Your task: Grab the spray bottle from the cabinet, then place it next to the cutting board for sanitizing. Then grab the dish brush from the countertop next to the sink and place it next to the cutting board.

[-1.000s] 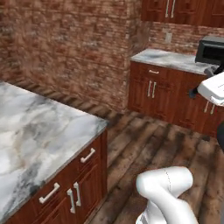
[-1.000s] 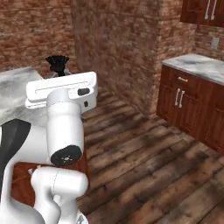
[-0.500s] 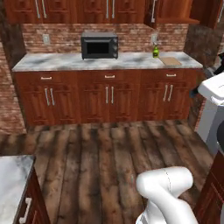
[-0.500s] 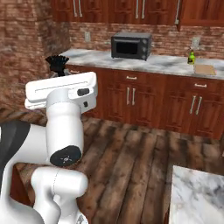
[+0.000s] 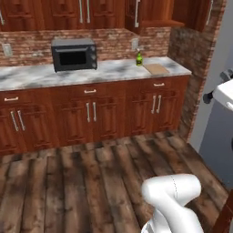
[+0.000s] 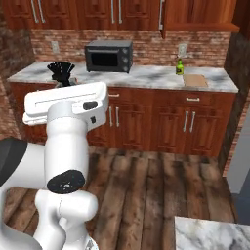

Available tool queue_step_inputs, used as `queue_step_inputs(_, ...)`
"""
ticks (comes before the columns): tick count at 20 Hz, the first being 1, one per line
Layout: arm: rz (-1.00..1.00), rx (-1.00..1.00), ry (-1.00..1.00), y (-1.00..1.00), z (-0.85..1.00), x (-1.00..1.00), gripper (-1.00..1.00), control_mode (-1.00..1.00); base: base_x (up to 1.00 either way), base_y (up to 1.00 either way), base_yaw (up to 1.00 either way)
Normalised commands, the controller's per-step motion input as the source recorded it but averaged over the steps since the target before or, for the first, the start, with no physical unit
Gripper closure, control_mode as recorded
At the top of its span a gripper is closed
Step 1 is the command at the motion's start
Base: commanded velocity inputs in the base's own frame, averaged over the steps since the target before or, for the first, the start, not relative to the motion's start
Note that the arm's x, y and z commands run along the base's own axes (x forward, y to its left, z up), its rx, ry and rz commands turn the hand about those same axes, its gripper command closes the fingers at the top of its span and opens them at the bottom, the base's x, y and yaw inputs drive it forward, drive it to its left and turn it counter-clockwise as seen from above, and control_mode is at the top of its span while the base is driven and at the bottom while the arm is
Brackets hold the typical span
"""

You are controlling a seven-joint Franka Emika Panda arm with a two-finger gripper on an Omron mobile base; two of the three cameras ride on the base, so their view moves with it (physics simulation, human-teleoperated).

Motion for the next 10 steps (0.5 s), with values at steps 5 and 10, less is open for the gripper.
queue_step_inputs(5,0.00,0.00,0.00,0.00,0.00,0.00,1.00,1.00,1.00,0.05,0.00)
queue_step_inputs(10,0.00,0.00,0.00,0.00,0.00,0.00,1.00,1.00,1.00,0.00,-0.02)
